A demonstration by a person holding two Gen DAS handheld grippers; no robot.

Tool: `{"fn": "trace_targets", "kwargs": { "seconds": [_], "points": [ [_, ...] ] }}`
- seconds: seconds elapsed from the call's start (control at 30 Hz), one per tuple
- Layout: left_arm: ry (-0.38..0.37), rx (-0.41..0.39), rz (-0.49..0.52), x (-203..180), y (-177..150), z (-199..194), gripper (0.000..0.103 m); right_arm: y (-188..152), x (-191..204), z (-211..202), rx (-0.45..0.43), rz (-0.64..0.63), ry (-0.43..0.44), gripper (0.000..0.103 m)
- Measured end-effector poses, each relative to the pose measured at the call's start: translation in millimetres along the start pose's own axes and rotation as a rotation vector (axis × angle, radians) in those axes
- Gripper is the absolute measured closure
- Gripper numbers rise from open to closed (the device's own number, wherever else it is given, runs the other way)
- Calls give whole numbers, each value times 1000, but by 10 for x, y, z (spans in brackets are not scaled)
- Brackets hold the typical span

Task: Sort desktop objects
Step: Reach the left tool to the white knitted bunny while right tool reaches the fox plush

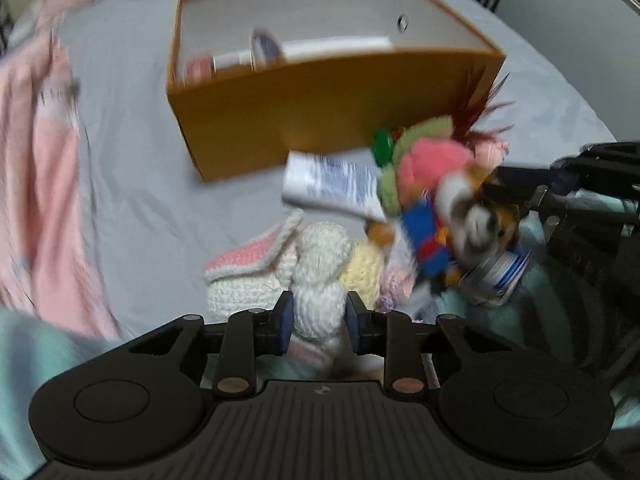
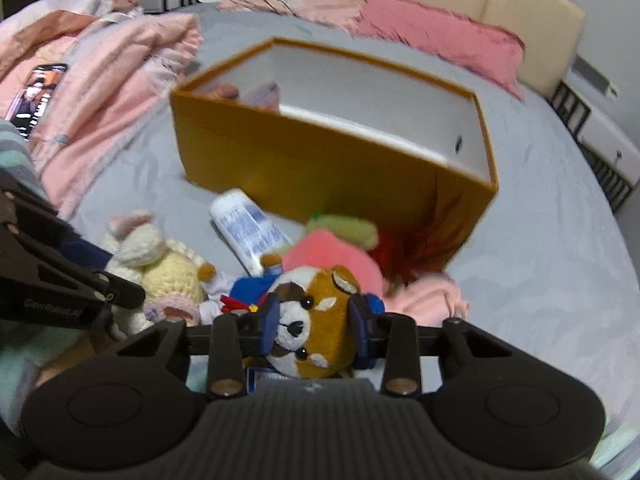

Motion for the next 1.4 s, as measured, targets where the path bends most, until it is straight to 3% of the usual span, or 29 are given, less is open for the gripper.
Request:
{"fn": "trace_targets", "kwargs": {
  "seconds": [0.1,0.27,0.53,0.63,0.8,0.93,1.07,1.27,1.4],
  "points": [
    [8,-48,64,69,120,-142,73,186,0,-64,-18,36,93,103],
    [8,-103,176,116,252,-183,73,316,81,85,11,0,78,98],
    [-51,12,195,96,147,76,71,232,118,303,115,72,95,97],
    [-82,35,135,165,149,74,70,240,138,360,131,80,91,96],
    [-104,29,-43,333,132,-37,53,255,116,326,132,105,97,91],
    [-142,37,-274,493,101,-114,53,222,54,257,135,145,95,88],
    [-131,22,-389,559,160,-137,52,161,30,213,139,173,100,88],
    [-145,53,-439,508,223,1,52,101,-36,179,126,185,98,87],
    [-37,76,-352,378,278,157,53,79,-59,175,124,187,104,85]
  ]
}}
Point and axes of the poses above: each gripper's, at about its wrist camera, not at the fingertips, and z roughly the way its jaws point, x to its left, y to its top, the point moved 5 cm from there along z, roughly the way its jaws point, and after that the axes turned 6 degrees about -y, right-handed, at the moved point
